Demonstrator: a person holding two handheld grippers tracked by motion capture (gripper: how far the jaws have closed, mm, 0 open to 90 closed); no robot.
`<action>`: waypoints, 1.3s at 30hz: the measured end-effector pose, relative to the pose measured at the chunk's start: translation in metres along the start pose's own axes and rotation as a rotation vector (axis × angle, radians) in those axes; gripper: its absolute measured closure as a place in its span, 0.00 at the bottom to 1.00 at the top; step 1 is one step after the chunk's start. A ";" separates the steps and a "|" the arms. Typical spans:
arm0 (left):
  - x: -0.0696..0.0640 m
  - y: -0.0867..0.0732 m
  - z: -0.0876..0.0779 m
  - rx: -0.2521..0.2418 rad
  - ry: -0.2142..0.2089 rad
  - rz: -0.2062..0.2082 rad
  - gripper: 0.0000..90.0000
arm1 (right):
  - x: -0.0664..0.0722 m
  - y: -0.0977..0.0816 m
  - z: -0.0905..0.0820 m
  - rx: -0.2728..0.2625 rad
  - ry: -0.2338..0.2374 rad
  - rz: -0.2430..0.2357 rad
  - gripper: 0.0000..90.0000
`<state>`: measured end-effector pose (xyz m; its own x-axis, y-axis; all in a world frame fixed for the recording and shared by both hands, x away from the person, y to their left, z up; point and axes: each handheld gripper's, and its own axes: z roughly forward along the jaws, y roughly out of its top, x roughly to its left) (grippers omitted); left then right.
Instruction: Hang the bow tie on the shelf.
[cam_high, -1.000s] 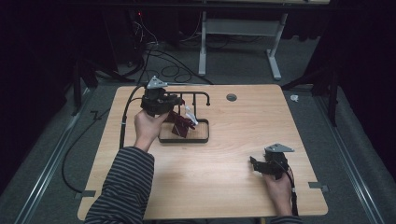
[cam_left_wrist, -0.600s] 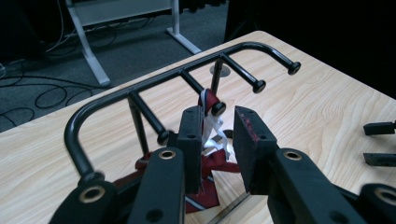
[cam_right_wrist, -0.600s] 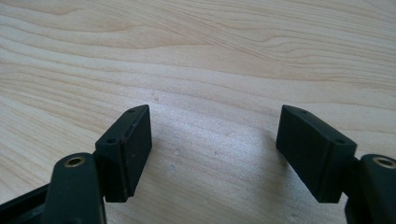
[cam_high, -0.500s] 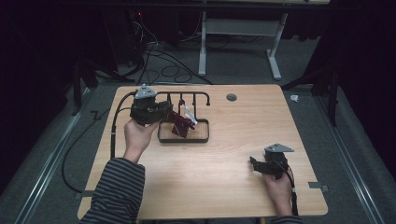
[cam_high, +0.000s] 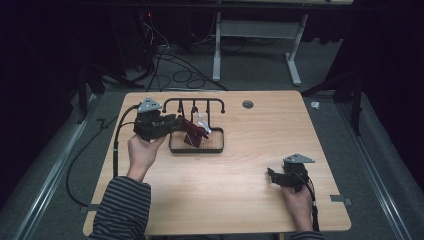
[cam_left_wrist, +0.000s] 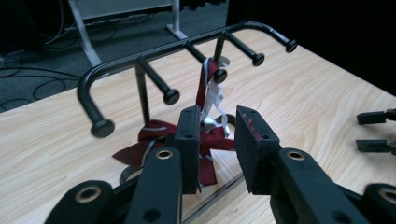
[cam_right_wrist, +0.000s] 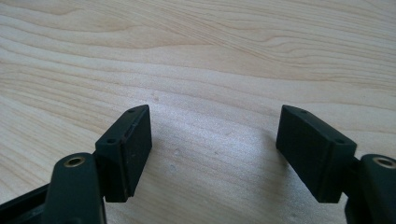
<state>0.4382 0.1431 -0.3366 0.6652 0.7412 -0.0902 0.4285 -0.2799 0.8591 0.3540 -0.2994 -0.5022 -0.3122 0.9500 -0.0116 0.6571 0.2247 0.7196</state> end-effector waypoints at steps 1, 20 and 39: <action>0.000 -0.001 -0.001 0.000 0.000 -0.001 0.79 | 0.000 0.000 0.000 0.000 0.000 0.000 0.31; 0.003 -0.021 -0.017 -0.001 0.008 -0.032 0.77 | 0.000 0.000 0.000 0.000 0.000 0.000 0.31; 0.005 -0.040 -0.029 0.003 0.033 -0.056 0.77 | 0.000 0.000 0.000 0.000 0.000 0.000 0.31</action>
<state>0.4073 0.1758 -0.3568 0.6196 0.7755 -0.1210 0.4664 -0.2398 0.8514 0.3540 -0.2993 -0.5022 -0.3121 0.9500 -0.0117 0.6572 0.2248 0.7195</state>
